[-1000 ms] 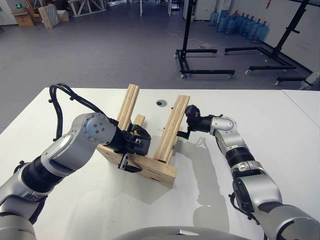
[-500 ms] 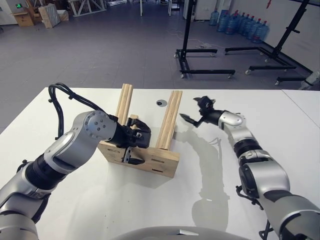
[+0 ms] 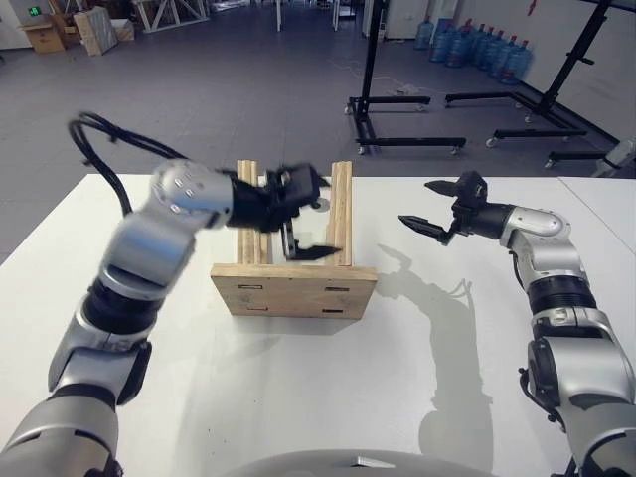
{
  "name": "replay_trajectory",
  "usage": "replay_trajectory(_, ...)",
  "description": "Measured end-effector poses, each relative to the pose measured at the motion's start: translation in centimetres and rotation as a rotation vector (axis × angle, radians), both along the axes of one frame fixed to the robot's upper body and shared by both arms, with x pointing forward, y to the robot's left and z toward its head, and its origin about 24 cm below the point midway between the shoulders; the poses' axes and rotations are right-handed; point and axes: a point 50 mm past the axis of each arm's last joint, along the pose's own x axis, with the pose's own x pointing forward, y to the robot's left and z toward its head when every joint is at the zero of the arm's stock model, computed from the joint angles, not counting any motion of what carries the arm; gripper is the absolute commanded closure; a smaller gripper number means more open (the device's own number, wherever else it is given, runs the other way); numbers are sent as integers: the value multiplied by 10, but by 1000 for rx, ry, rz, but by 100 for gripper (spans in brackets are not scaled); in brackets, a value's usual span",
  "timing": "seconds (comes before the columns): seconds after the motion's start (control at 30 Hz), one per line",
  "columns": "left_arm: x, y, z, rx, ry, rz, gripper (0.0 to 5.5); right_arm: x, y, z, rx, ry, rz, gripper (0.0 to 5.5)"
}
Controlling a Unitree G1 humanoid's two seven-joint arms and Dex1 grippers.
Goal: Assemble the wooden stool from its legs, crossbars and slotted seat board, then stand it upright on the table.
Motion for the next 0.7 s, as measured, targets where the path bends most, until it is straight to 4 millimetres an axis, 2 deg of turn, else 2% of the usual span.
replay_trajectory(0.07,0,31,48,-258,-46,46,11,-13,-14,2,44,48,-6,10)
replay_trajectory(0.1,-1,44,59,-343,-45,60,11,-18,-19,3,62,70,-7,10)
replay_trajectory(0.17,-10,87,71,-501,-15,100,11,-38,-34,6,124,129,15,10)
replay_trajectory(0.2,-19,117,65,-556,26,134,11,-55,-42,5,160,174,46,10)
replay_trajectory(0.23,-28,148,48,-595,94,193,11,-73,-47,3,182,220,84,10)
replay_trajectory(0.27,-37,169,29,-600,150,254,11,-87,-50,-1,197,257,109,10)
replay_trajectory(0.3,-45,181,4,-580,221,295,11,-97,-45,-6,212,288,147,10)
replay_trajectory(0.33,-50,187,-15,-558,283,314,11,-102,-41,-9,223,304,173,10)
replay_trajectory(0.4,-68,193,-70,-506,451,350,11,-112,-21,-17,246,330,244,10)
replay_trajectory(0.47,-76,180,-127,-455,593,383,11,-112,12,-33,265,347,306,10)
replay_trajectory(0.5,-77,164,-157,-405,643,393,11,-111,30,-43,266,357,330,10)
replay_trajectory(0.53,-77,152,-172,-371,655,385,11,-110,40,-48,268,354,344,10)
replay_trajectory(0.6,-72,133,-188,-328,622,364,11,-103,54,-51,243,320,357,10)
replay_trajectory(0.7,-65,128,-199,-320,606,379,11,-97,63,-57,220,307,344,10)
